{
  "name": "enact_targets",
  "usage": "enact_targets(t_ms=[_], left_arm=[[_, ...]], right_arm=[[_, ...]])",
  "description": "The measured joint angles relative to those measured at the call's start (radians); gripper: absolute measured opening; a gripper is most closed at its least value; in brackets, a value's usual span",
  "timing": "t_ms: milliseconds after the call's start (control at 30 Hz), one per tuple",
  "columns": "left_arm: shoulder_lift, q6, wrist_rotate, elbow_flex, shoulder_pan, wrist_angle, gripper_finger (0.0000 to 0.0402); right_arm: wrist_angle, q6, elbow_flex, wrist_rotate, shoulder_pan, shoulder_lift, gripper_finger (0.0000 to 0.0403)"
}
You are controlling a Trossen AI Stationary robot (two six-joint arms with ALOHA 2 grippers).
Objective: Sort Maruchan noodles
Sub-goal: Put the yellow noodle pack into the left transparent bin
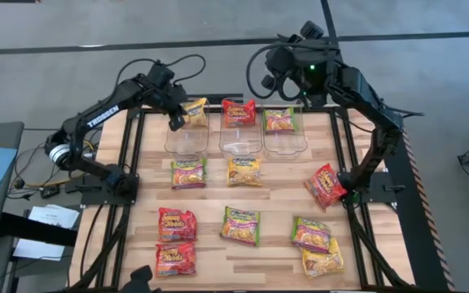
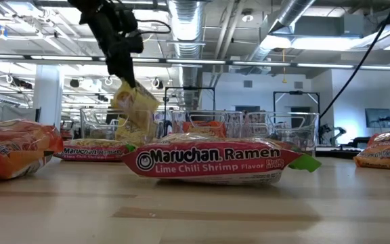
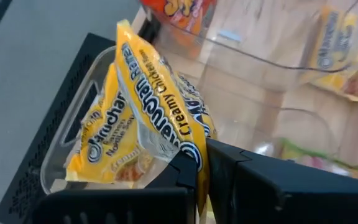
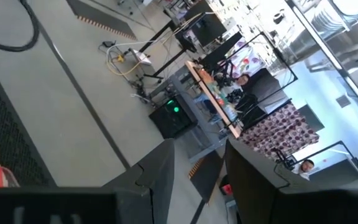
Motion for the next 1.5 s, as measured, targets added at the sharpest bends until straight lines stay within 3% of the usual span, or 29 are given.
enact_targets(t_ms=[600, 733, 933, 1133, 1500], left_arm=[[0.196, 0.096, -0.088, 0.000, 0.050, 0.059, 0.0000], [0.210, 0.096, -0.103, 0.000, 0.055, 0.052, 0.0000], [0.210, 0.141, -0.211, 0.000, 0.055, 0.057, 0.0000], [0.210, 0.171, -0.216, 0.000, 0.055, 0.056, 0.0002], [0.210, 0.161, -0.218, 0.000, 0.055, 0.051, 0.0084]], right_arm=[[-0.002, 0.024, 0.000, 0.002, 0.000, 0.000, 0.0166], [-0.002, 0.024, 0.000, 0.002, 0.000, 0.000, 0.0166], [-0.002, 0.023, 0.000, 0.003, 0.000, 0.000, 0.0166], [-0.002, 0.023, 0.000, 0.003, 0.000, 0.000, 0.0166], [0.000, 0.023, 0.000, 0.003, 0.000, 0.001, 0.0166]])
